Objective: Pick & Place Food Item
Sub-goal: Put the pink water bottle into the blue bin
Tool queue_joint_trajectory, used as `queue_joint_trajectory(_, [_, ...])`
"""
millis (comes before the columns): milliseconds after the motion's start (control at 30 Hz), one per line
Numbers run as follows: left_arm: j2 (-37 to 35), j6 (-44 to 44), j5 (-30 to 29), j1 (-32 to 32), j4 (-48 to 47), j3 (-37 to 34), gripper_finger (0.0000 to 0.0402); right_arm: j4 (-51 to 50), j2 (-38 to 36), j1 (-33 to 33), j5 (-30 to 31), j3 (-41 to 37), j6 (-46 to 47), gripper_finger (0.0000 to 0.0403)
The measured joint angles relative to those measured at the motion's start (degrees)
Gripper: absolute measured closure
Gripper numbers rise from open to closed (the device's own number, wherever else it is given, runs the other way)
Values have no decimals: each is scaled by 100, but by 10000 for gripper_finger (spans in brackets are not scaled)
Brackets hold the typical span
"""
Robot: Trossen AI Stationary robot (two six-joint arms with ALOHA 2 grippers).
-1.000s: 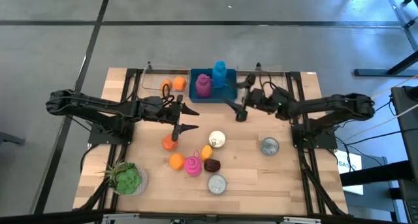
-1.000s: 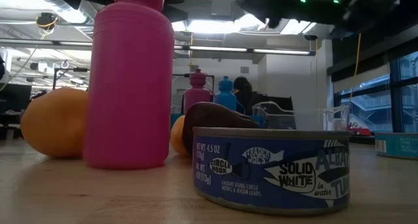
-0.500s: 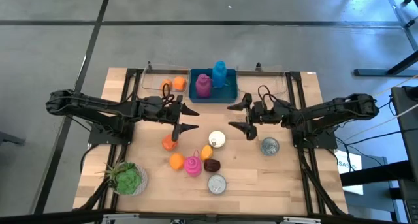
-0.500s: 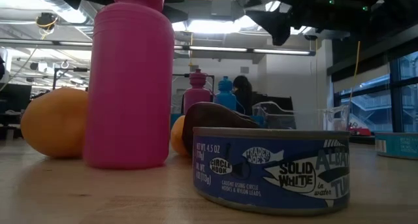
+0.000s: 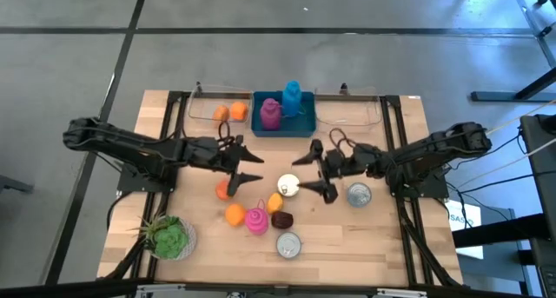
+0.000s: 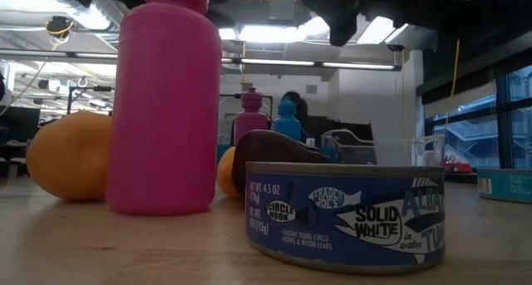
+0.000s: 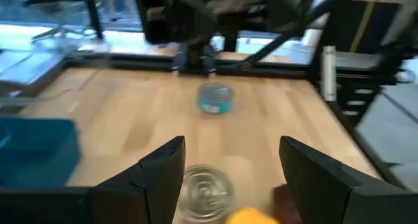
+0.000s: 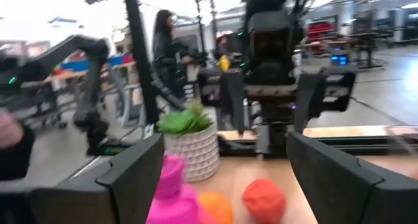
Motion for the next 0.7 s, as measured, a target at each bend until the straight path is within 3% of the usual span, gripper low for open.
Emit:
queue_joint_trajectory(167, [-121, 93, -23, -422, -136, 0, 162, -123, 136, 300, 172, 38, -314, 80])
queue_joint_trajectory(300, [-221, 285, -517, -564, -240, 0, 162, -589, 187, 327, 503, 38, -349, 80])
queue_joint_trajectory(433, [-291, 402, -909, -608, -344, 0, 162, -784, 186, 329, 500, 38, -306, 80])
queue_joint_trajectory(700, [-609, 164, -947, -608, -655, 0, 162, -787, 186, 344, 326, 38, -126, 80])
